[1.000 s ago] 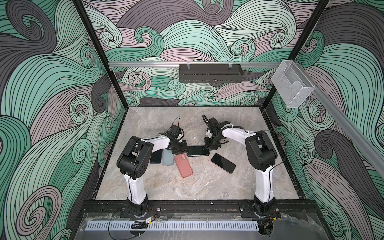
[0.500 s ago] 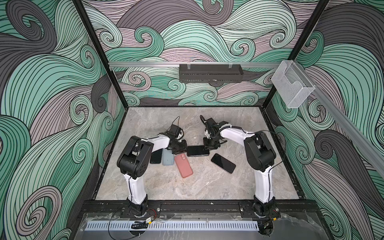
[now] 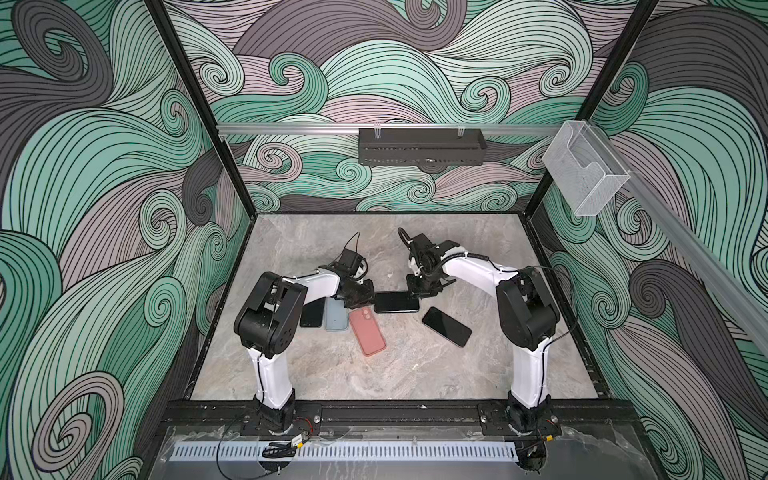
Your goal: Put the phone into the phone case
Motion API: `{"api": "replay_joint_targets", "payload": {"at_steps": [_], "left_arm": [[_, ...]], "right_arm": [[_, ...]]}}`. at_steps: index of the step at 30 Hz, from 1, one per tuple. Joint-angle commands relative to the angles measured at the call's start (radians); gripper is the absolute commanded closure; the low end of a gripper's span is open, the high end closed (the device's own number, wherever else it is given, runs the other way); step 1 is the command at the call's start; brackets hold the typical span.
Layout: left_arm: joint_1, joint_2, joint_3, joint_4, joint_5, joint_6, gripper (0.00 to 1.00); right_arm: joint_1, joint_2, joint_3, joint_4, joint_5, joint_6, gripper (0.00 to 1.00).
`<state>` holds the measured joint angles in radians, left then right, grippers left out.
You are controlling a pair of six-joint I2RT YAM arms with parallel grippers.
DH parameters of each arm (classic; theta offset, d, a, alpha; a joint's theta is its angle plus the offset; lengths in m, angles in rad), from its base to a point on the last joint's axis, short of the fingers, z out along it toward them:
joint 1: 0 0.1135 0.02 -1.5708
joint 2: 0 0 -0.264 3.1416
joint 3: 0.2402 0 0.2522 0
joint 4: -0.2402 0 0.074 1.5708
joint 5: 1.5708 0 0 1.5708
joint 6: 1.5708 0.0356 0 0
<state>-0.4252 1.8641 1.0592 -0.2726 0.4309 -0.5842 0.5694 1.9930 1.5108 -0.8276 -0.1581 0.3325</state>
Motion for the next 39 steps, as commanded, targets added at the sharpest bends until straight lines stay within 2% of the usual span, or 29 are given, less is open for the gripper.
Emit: {"api": "replay_joint_targets", "payload": {"at_steps": [1,8,11,19,28,39], "left_arm": [[-0.012,0.04,-0.003,-0.022,-0.01,0.014,0.9],[-0.012,0.034,-0.002,-0.031,-0.015,0.015,0.9],[-0.013,0.034,0.0,-0.032,-0.015,0.015,0.9],[-0.012,0.036,-0.002,-0.031,-0.016,0.014,0.9],[-0.012,0.032,-0.004,-0.033,-0.019,0.015,0.9],[-0.012,0.031,-0.002,-0.033,-0.02,0.012,0.9]], "right_arm": [[0.004,-0.03,-0.004,-0.046,0.05,-0.015,0.6],[0.004,-0.025,-0.036,-0.052,0.09,-0.017,0.72],[0.004,-0.025,-0.043,-0.046,0.097,-0.016,0.75],[0.004,-0.016,-0.078,-0.009,0.055,-0.013,0.76],[0.004,0.006,-0.11,0.019,0.041,-0.007,0.81],[0.003,-0.04,-0.113,0.025,0.047,-0.006,0.78]]}}
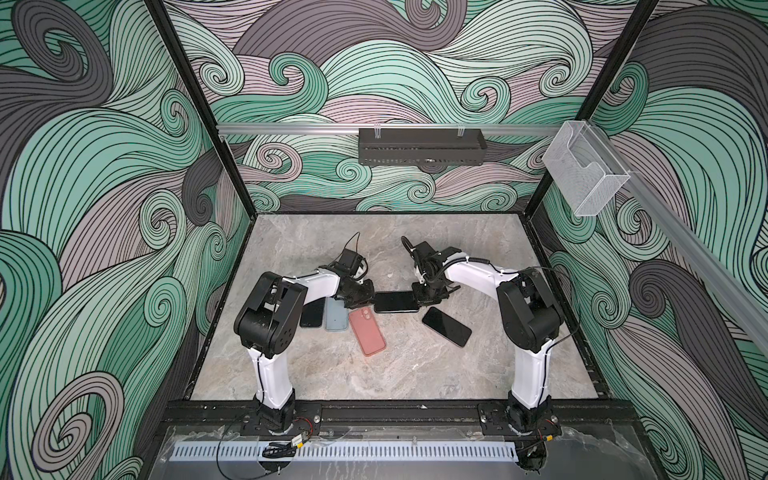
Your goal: Put the phone into the phone case
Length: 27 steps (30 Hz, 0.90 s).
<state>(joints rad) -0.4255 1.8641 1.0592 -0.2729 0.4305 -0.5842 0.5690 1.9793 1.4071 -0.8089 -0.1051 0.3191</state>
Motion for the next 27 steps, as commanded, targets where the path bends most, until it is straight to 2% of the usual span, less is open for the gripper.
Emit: {"api": "replay_joint_targets", "payload": {"at_steps": [1,13,27], "left_arm": [[-0.012,0.032,-0.002,-0.031,-0.019,0.011,0.9],[-0.012,0.033,-0.004,-0.028,-0.019,0.012,0.9],[-0.011,0.026,0.002,-0.032,-0.015,0.01,0.89]], "right_arm": [[0.004,-0.027,-0.008,0.009,-0.01,0.008,0.78],[0.004,-0.011,-0.028,0.035,-0.042,0.014,0.79],[0.011,0.065,-0.047,-0.029,-0.008,0.017,0.84]]}}
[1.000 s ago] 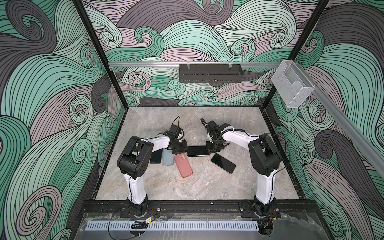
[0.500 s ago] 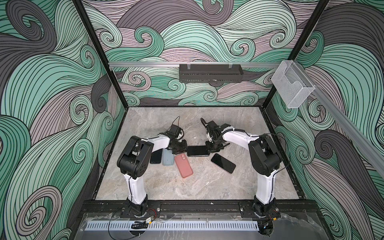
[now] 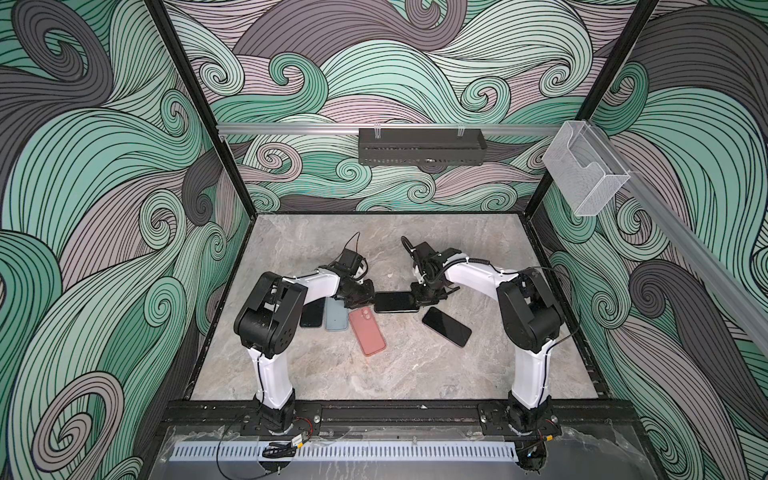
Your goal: Put the phone into the phone case
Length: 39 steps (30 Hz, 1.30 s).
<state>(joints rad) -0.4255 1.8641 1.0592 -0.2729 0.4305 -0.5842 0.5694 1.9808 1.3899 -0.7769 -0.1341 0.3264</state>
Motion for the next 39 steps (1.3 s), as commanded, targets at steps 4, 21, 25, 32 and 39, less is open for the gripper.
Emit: {"api": "replay_joint_targets", "payload": {"at_steps": [4,21,25,32,39], "left_arm": [[-0.011,0.023,0.002,-0.032,-0.009,0.01,0.89],[-0.011,0.004,0.015,-0.029,0.013,0.004,0.88],[-0.011,-0.01,0.015,-0.036,0.013,0.006,0.88],[-0.011,-0.034,0.013,-0.045,0.013,0.004,0.88],[-0.01,-0.047,0.01,-0.046,0.011,0.004,0.88]], "right_arm": [[0.02,0.091,-0.015,-0.068,0.023,0.011,0.84],[0.044,0.183,0.003,-0.122,0.066,0.025,0.84],[0.047,0.19,-0.013,-0.125,0.09,0.037,0.84],[0.047,0.203,-0.043,-0.134,0.134,0.057,0.82],[0.053,0.238,-0.075,-0.129,0.177,0.075,0.82]]}}
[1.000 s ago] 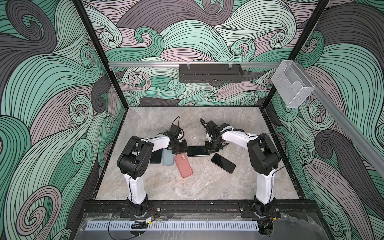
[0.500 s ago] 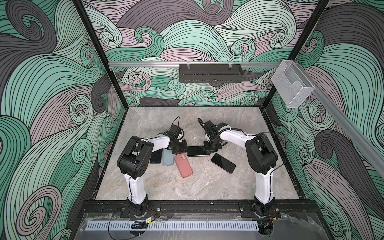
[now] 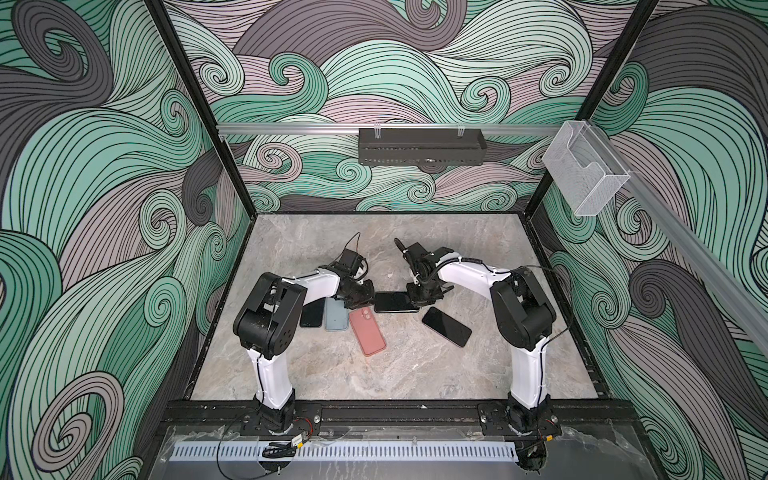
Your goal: Put the phone into the phone case
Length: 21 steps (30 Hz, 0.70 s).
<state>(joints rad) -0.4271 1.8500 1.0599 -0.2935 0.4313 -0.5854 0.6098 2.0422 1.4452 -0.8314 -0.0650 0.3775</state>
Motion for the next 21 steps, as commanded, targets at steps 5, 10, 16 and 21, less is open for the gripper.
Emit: {"api": "replay_joint_targets", "payload": {"at_steps": [5,10,16,21], "left_arm": [[-0.009,-0.03,-0.001,-0.021,0.011,0.004,0.88],[-0.009,-0.03,-0.005,-0.019,0.011,0.006,0.88],[-0.009,-0.025,-0.019,-0.018,0.012,0.004,0.85],[-0.01,-0.021,-0.026,-0.015,0.02,0.003,0.84]], "right_arm": [[0.019,0.167,-0.173,-0.042,0.102,0.042,0.83],[0.019,0.162,-0.21,-0.012,0.104,0.053,0.83],[0.02,0.163,-0.246,0.01,0.12,0.067,0.84],[0.019,0.176,-0.258,0.019,0.127,0.07,0.84]]}}
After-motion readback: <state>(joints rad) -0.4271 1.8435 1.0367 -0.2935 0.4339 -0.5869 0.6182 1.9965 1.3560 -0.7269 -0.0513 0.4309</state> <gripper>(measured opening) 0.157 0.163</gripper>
